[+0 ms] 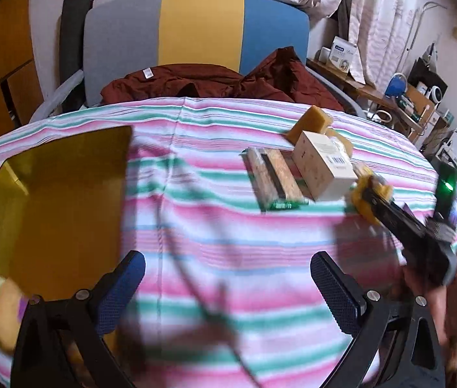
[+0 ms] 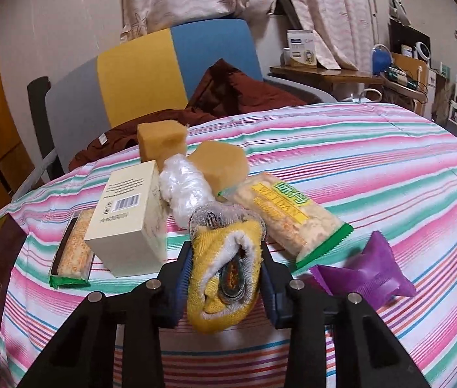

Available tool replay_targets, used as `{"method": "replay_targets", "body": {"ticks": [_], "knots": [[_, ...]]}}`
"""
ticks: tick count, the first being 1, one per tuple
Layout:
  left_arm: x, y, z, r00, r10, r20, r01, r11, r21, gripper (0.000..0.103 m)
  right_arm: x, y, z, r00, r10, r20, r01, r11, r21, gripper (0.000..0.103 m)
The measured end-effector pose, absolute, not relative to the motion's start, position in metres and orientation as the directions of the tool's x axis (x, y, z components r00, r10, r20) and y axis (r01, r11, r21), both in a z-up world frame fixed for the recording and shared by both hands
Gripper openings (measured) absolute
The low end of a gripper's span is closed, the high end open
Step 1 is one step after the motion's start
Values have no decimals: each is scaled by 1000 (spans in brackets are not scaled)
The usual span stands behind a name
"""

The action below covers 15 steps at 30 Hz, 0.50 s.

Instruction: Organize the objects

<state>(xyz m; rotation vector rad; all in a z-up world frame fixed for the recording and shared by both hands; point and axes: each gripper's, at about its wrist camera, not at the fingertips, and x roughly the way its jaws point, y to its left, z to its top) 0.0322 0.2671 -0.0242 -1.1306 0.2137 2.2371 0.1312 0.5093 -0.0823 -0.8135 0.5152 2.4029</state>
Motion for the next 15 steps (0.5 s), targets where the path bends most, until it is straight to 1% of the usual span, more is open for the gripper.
{"method": "replay_targets", "body": {"ticks": [8,15], "knots": [[5,343,-49,-470,399,-787,-620,-784,-27,103,133,512,-84,-662,381,-646,-620,-762,187,37],[-13,383,-69,-508,381,-773,-628,-778,29,103,134,512,-85,-667,381,-640,-621,-760,194,37]]}}
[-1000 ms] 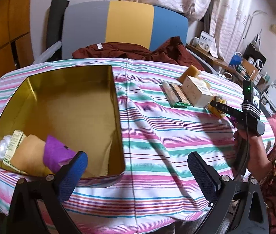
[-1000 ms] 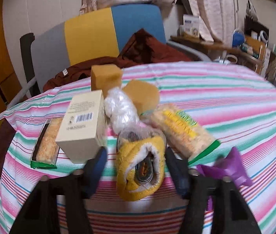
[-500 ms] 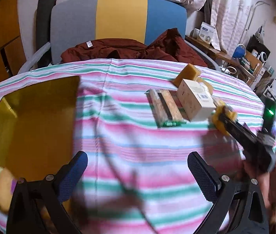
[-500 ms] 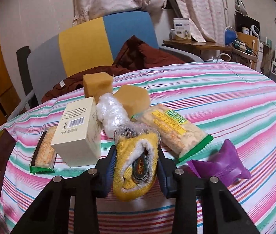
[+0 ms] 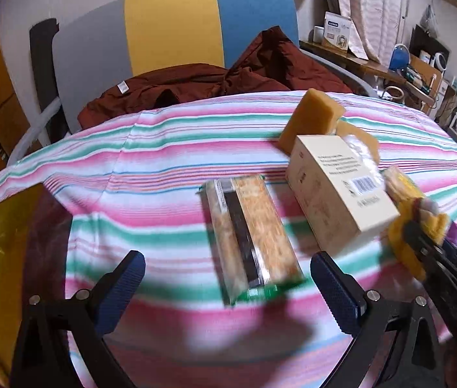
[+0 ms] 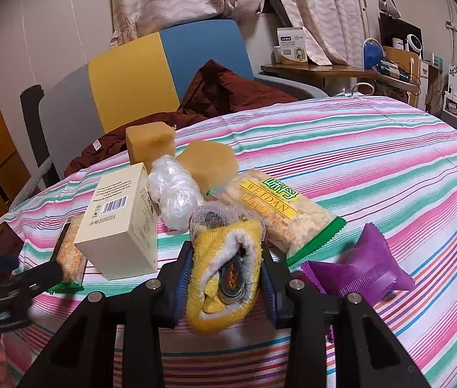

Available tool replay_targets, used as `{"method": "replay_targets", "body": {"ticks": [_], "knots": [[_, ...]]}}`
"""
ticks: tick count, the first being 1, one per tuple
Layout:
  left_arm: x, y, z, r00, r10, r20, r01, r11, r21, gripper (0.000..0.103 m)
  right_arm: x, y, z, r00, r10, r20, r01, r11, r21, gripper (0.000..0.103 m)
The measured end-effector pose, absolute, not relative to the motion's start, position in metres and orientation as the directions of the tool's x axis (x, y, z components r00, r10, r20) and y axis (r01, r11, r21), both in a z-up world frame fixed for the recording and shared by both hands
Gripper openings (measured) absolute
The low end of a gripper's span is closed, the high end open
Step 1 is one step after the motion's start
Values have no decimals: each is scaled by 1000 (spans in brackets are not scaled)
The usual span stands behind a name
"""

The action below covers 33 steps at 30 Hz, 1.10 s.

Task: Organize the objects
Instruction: 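Grasp the cracker packet with the left tool while the right tool holds the glove bundle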

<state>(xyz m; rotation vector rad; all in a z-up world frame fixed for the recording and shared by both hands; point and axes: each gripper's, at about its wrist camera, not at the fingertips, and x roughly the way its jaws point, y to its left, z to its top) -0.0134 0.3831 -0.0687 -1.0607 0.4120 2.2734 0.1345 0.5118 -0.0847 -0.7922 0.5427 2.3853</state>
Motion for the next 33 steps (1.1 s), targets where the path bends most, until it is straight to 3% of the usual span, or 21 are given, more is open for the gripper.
{"method": "replay_targets", "body": {"ticks": [3,7,12,15,16,22,33], "knots": [[-18,391,-74,-541,376,-753,-628,-776,64,96,136,512,-85,-670,380,-638,-620,-760,198,37],[-22,401,-84,-542,372,-753,-650,-753,97,79,135,512,-86,-671,381,-636,-619,-760,199,37],[-18,400,-89,-544,403,-736,-686,-718,114,68,135,511,-86,-670,385,-635,-621,-760,194,37],[-10,400,-89,-554,412,-723,-701,-700,139,57,134,508,-86,-668,391,-633,-621,-762,184,37],[-7,400,-88,-559,414,-719,-706,-692,150,48,134,507,-85,-669,395,-629,-621,-763,181,37],[6,397,-87,-591,408,-696,-703,-684,196,48,142,495,-75,-696,439,-569,-614,-775,153,37],[13,350,-78,-550,481,-683,-664,-747,9,48,141,477,-65,-743,442,-503,-557,-824,99,37]]}}
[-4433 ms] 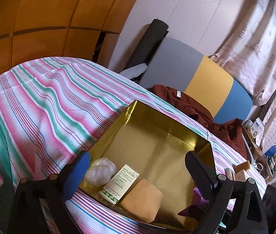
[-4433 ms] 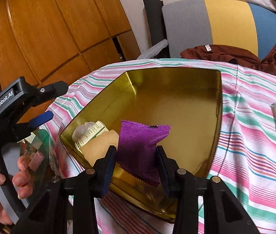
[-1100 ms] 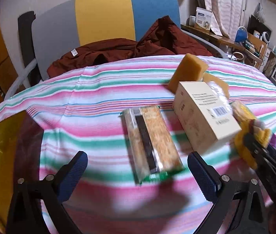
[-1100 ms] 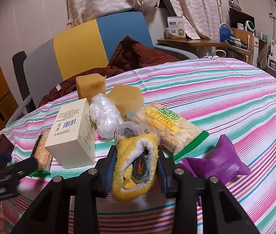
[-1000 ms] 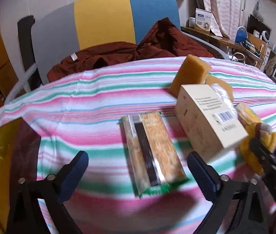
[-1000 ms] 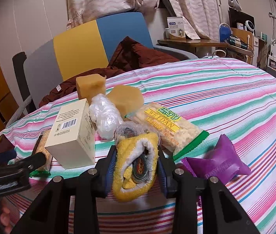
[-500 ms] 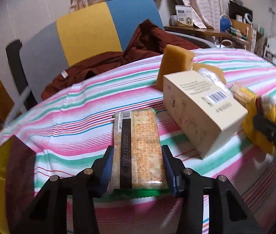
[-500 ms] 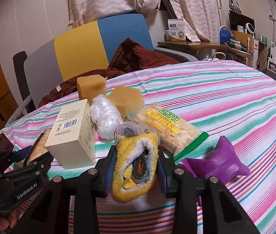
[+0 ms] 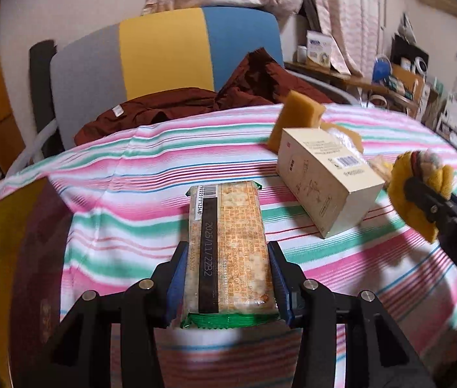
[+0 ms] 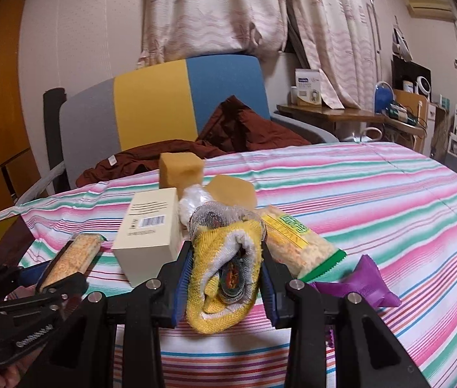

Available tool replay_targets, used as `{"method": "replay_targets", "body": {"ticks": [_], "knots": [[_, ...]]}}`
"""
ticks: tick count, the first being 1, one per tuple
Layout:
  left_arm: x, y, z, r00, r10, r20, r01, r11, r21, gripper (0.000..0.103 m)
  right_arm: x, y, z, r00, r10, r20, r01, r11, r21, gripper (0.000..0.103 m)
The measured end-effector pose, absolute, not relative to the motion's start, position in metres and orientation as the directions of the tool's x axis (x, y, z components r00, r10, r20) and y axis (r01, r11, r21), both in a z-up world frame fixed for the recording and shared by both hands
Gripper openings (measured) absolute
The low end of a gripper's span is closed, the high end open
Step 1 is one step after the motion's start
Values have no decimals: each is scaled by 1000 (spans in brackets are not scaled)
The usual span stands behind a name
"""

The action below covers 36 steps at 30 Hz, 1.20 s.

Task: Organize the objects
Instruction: 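Grasp the cracker packet with the left tool while the right tool holds the glove bundle, then carry the cracker packet and glove bundle into the gold tray and release both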

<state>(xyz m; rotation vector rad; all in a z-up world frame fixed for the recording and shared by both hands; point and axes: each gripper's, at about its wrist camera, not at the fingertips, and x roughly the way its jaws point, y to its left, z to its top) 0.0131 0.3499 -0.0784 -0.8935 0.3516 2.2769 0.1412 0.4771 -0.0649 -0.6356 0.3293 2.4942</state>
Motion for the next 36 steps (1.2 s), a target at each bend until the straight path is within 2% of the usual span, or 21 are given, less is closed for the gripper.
{"method": "replay_targets", "body": {"ticks": [5,13,22,36], "knots": [[22,328,-73,-529,505,-682,-647,-760,-60,48,138,474,-65,-743,442,-504,-548,-833,78,37],[30,302,-61,-534,492,-688,-612,-786,-87,48,138,468,-63,-748,449,-489,-539,-841,53,37],[17,246,-21,-609,475,-635,-533,-838,-117,48,137,462,-61,-752,453,-479,-527,-850,23,37],[-36,137,-22,-660,306,-686,-314,-942,-118,48,128,450,-60,-743,464,-482,-505,-862,-51,37]]}}
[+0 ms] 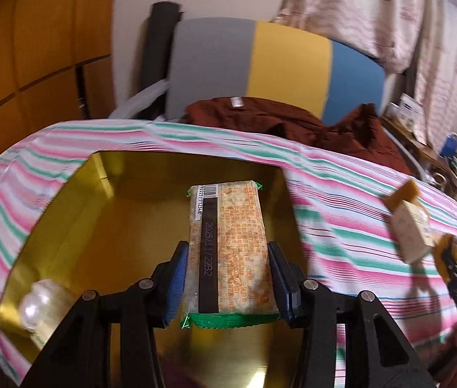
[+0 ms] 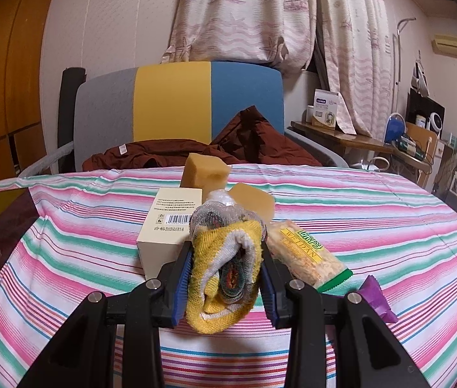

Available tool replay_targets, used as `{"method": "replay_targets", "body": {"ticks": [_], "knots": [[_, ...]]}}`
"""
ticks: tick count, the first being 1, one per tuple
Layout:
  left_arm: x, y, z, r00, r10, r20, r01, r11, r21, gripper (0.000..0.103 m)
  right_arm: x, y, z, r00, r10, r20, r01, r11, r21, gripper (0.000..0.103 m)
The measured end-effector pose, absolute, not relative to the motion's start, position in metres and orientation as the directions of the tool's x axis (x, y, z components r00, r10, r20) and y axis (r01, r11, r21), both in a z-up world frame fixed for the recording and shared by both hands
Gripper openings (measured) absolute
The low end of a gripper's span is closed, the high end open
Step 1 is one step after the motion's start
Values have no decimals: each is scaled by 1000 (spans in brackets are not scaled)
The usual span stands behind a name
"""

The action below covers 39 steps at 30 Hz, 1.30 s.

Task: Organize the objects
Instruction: 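Carry the cracker packet and glove bundle into the gold tray and release both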

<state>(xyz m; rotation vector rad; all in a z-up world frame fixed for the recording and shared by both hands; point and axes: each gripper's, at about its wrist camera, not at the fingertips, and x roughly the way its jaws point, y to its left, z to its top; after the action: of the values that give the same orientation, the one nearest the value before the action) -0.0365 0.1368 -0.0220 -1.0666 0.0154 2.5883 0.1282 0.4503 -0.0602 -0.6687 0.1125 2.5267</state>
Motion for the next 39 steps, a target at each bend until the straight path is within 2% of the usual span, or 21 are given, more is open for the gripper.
{"method": "replay_targets", "body": {"ticks": [10,18,22,27,32,36,39], "knots": [[-90,67,-35,-602,245,-760,-190,-968,-161,48,120,424,-53,-762,443,-473,-427,-892,-149,37],[-111,24,-52,-577,179,-797,-90,-984,-155,49,119,378,-25,-840,287,-461,-313,-950,-22,37],[-106,14,-47,-612,162,-774,-70,-986,-151,71,108,344,-13,-872,164,-462,-204,-978,37,37],[-70,4,-29,-725,164,-669,-69,-984,-166,101,92,306,-4,-879,17,-477,-63,-995,81,37],[-41,4,-29,-768,151,-623,-63,-985,-161,103,65,265,-9,-827,-146,-543,66,-984,165,37],[-32,-2,-33,-769,117,-628,-33,-989,-144,103,36,239,-16,-750,-242,-615,108,-963,247,37],[-31,-18,-36,-765,100,-636,17,-984,-175,103,11,222,-23,-692,-301,-656,114,-943,313,37]]}}
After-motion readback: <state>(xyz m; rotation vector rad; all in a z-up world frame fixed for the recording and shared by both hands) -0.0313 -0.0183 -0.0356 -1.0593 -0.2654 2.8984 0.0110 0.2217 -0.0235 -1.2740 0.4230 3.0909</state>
